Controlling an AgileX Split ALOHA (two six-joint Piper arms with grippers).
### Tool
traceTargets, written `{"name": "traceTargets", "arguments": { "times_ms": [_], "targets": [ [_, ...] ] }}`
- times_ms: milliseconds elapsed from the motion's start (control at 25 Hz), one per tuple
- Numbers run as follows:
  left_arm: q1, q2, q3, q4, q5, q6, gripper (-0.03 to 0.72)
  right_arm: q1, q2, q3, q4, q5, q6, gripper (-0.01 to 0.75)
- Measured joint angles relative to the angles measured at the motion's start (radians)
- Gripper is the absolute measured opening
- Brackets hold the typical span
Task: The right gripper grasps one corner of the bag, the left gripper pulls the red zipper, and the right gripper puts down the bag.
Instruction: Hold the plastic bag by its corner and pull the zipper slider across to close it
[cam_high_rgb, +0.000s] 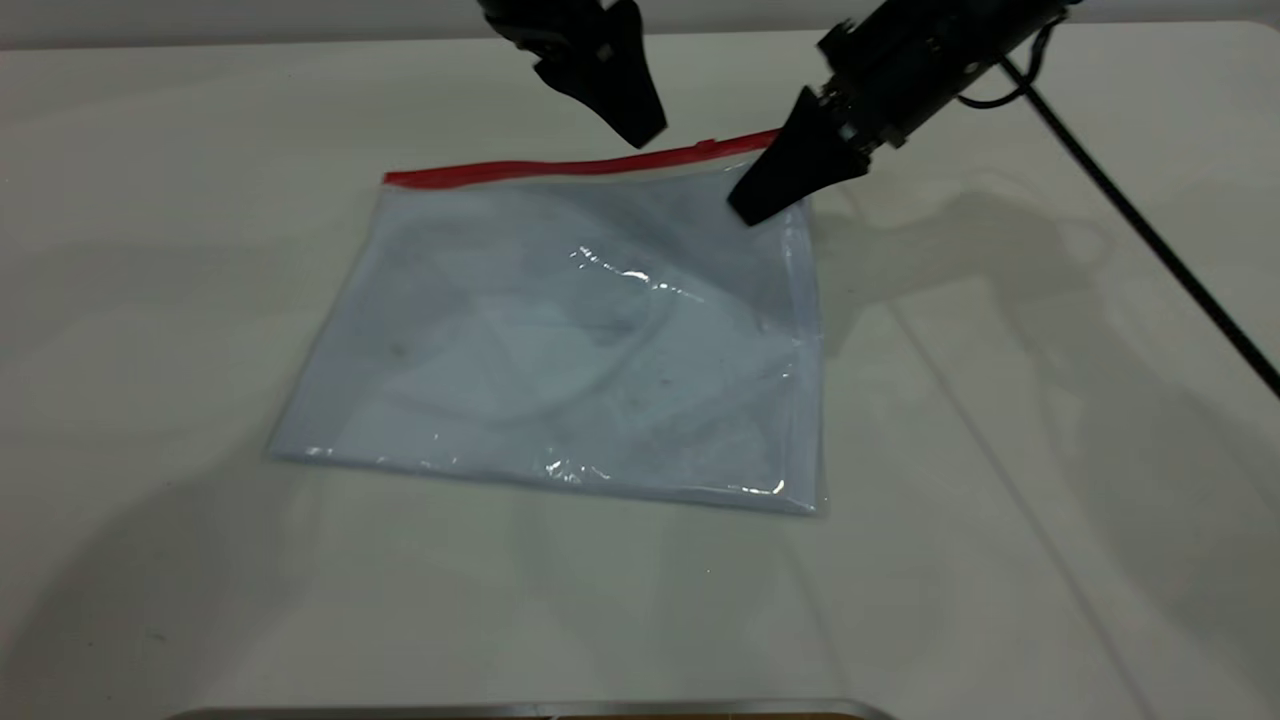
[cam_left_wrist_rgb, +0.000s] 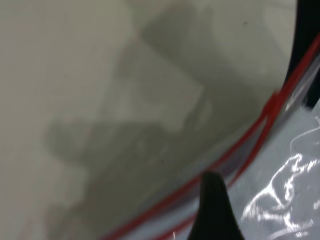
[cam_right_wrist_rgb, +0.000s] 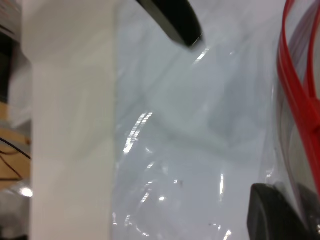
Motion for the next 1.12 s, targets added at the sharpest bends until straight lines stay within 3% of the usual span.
{"name": "traceTargets", "arguments": {
  "times_ms": [360,840,960,1120],
  "targets": [
    [-0.006,0.038,-0.01,-0.001,-0.004,0.11,0.59,0.024,0.002,-0.002,0.01,-0.076,-0.115,0.033],
    [-0.006,0.096,-0.011,-0.159,-0.074,0.3,0.583,0.024,0.002,-0.002,0.021,-0.08,-0.153,0.033],
    [-0.006,0.104,-0.011,-0.177,-0.08,0.318,0.548,0.024,0.002,-0.002,0.023,-0.08,-0.153,0.033],
    [-0.006,0.105,-0.011,-0.179,-0.08,0.321,0.446,0.024,0.003,-0.002,0.023,-0.08,-0.153,0.033]
  ]
}}
